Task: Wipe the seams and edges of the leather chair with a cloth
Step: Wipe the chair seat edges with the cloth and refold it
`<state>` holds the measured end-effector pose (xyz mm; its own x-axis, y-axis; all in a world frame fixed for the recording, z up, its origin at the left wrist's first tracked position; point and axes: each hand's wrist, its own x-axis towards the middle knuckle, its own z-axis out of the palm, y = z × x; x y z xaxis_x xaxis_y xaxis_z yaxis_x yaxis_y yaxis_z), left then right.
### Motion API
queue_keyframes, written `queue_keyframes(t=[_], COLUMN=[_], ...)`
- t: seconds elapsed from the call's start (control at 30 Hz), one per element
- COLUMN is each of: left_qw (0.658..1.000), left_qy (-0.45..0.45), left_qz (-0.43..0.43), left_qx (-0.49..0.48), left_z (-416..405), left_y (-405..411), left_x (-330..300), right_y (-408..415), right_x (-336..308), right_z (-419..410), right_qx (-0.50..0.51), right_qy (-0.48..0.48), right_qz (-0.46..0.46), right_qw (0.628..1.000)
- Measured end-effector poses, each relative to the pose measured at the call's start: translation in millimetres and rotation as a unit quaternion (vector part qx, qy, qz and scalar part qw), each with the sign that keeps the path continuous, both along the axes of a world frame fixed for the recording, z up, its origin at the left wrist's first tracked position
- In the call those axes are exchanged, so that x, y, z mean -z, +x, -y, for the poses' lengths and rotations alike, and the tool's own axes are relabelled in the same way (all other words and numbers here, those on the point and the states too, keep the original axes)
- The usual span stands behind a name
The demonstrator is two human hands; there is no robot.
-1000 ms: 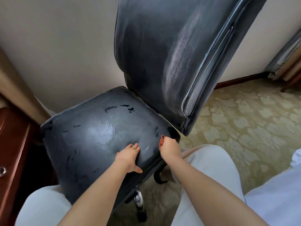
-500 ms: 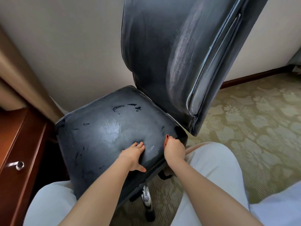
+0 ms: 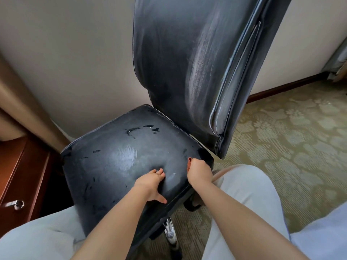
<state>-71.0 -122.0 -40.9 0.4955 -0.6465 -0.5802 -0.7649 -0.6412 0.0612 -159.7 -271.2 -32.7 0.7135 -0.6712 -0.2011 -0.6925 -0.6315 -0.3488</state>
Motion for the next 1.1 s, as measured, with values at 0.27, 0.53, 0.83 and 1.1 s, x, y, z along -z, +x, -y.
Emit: queue_keyframes(t=[0.27,0.53,0.83,1.1], left_qw=[0.996,0.988,0.995,0.996], left_qy=[-0.065,-0.133,-0.093,-0.064], left_qz=[0.055,0.08,0.014,0.06], left_qx=[-0.006,-0.005,-0.015,0.003], left_z=[7.7,59.3,83.3,91.9], left_y=[11.8,36.4,49.1,54.3], left_x=[-12.3,2.3,-0.3,8.2], right_y=[11.7,32.7,23.6,20.6], right_x=[-1.9,23.3,14.2,30.1], right_z=[10.5,33.5,53.9,44.4], right_qx=[0.0,0.13,0.07,0.034], right_qy=[-0.013,-0.04,-0.063,-0.115], right_qz=[0.044,0.147,0.045,0.097], right_qw=[0.999,0.98,0.995,0.988])
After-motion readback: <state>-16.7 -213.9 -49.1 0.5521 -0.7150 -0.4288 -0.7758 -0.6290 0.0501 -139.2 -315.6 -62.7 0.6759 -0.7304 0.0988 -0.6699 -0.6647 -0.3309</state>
